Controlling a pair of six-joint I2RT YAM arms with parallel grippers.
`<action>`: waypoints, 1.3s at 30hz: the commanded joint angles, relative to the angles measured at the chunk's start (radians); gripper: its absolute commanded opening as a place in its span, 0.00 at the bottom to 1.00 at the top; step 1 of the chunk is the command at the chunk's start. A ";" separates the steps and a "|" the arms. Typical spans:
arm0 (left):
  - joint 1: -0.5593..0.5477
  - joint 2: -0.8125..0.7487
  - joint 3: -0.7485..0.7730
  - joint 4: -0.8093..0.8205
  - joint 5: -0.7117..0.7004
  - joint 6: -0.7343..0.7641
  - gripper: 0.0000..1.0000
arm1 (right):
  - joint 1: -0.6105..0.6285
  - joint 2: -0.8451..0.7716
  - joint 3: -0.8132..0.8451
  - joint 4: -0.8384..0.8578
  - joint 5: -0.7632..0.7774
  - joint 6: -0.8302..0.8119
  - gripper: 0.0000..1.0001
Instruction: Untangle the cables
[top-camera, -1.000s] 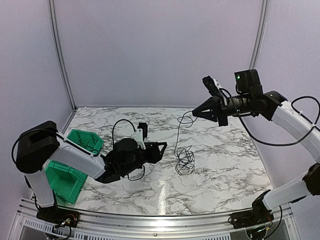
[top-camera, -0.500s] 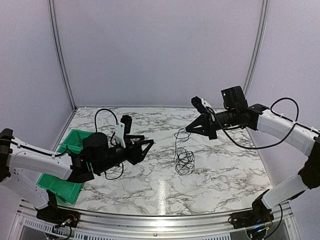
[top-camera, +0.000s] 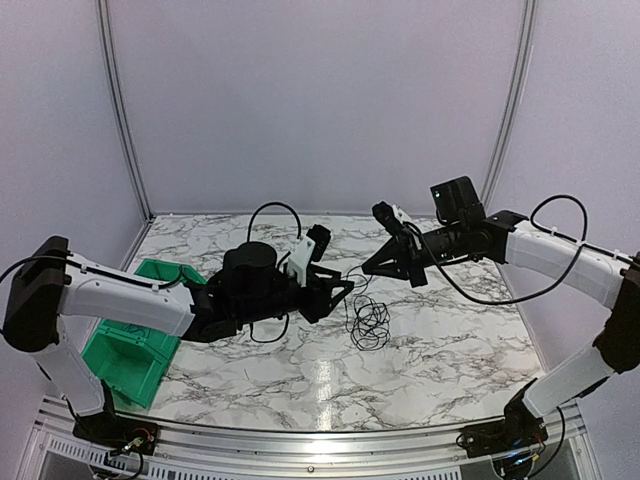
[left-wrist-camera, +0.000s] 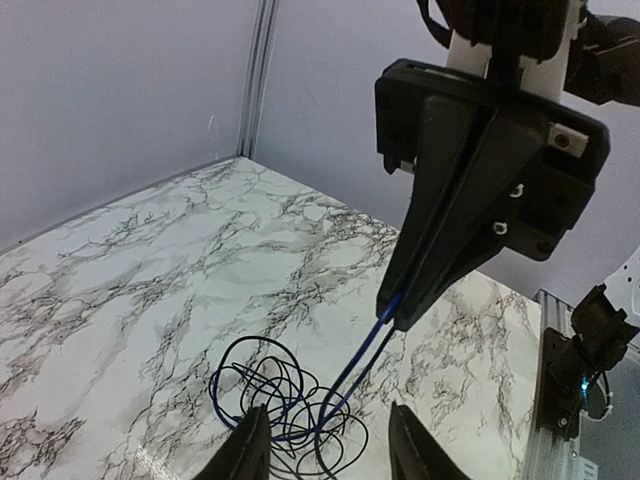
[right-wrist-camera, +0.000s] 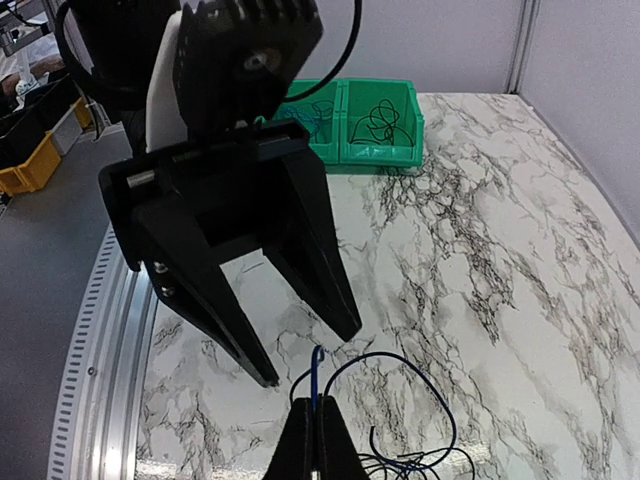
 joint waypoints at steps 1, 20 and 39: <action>0.010 0.042 0.060 -0.038 0.020 0.003 0.37 | 0.019 -0.010 -0.004 0.010 -0.030 -0.015 0.00; 0.017 -0.256 0.142 -0.456 -0.328 -0.013 0.00 | -0.011 -0.062 -0.115 0.112 0.067 0.005 0.52; 0.263 -0.795 0.046 -1.481 -0.794 -0.478 0.00 | -0.019 0.010 -0.111 0.079 0.128 -0.046 0.53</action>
